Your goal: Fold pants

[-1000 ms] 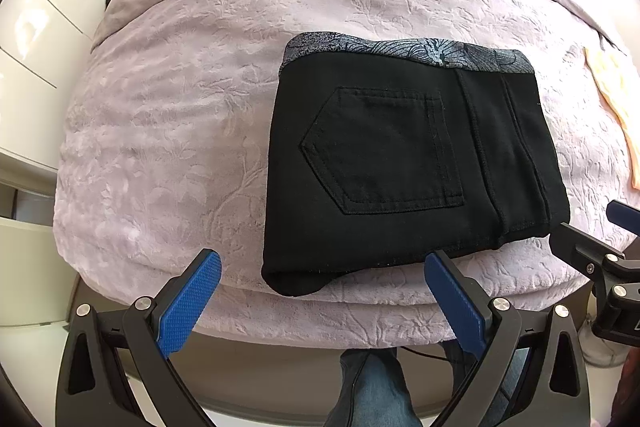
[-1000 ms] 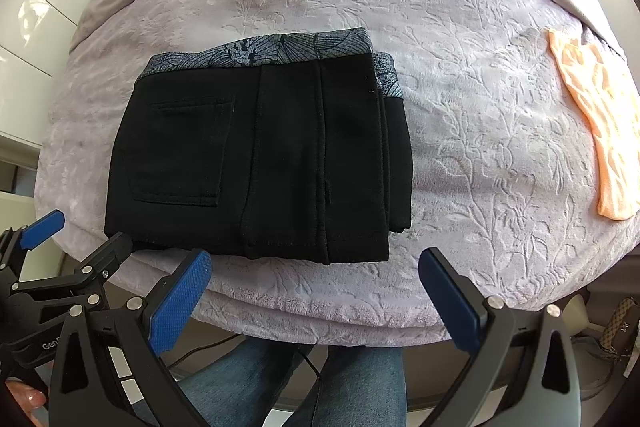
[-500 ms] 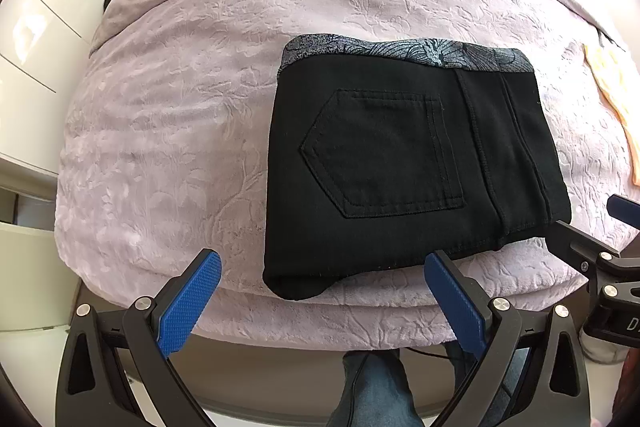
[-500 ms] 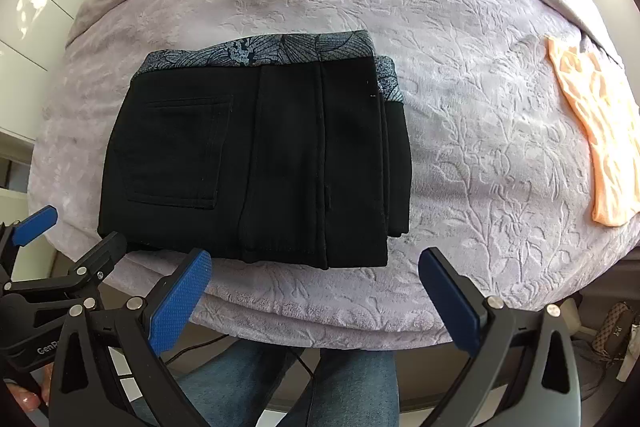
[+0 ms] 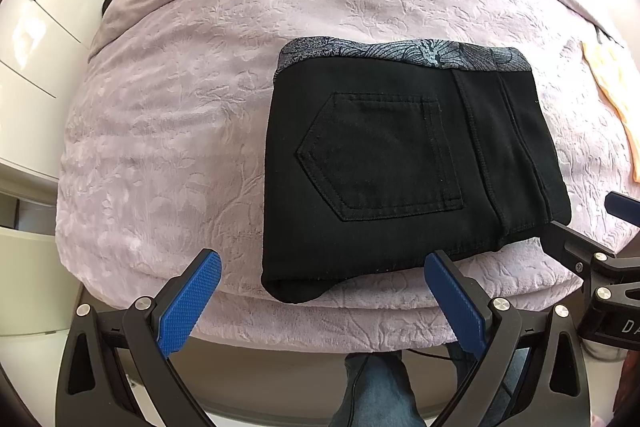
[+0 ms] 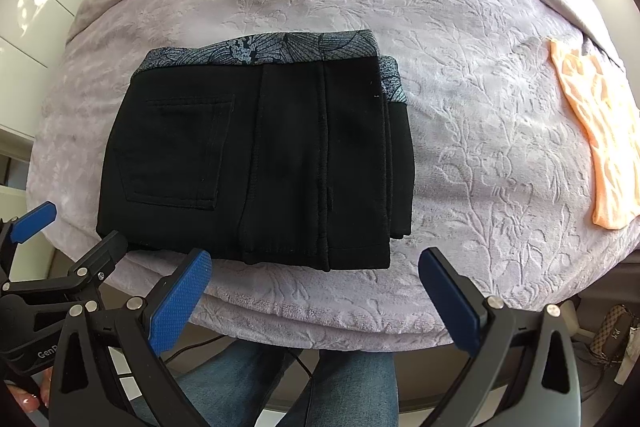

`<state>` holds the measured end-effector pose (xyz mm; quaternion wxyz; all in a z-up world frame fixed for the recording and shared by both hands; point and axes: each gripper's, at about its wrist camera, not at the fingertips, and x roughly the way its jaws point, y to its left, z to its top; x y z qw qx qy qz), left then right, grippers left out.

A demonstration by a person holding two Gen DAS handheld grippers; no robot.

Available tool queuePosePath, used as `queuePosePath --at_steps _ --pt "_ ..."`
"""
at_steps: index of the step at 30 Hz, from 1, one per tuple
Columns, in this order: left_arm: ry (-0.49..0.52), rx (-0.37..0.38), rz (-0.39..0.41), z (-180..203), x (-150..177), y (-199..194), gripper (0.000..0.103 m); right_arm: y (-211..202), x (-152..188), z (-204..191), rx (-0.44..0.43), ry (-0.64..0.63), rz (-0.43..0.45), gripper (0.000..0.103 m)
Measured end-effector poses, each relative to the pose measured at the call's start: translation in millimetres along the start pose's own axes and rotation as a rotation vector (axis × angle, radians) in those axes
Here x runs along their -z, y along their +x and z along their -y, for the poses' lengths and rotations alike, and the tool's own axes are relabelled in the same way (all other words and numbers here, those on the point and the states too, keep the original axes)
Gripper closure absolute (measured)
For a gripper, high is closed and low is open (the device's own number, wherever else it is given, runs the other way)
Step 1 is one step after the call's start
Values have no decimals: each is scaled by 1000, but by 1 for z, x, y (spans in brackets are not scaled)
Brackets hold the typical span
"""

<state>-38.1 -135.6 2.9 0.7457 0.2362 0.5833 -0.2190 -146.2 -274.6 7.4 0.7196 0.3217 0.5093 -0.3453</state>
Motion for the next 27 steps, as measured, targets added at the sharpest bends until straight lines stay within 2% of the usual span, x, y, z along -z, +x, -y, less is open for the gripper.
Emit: queuePosePath --at_steps 27 --pt "7 -5 31 3 0 -4 1 4 1 4 0 -4 -6 0"
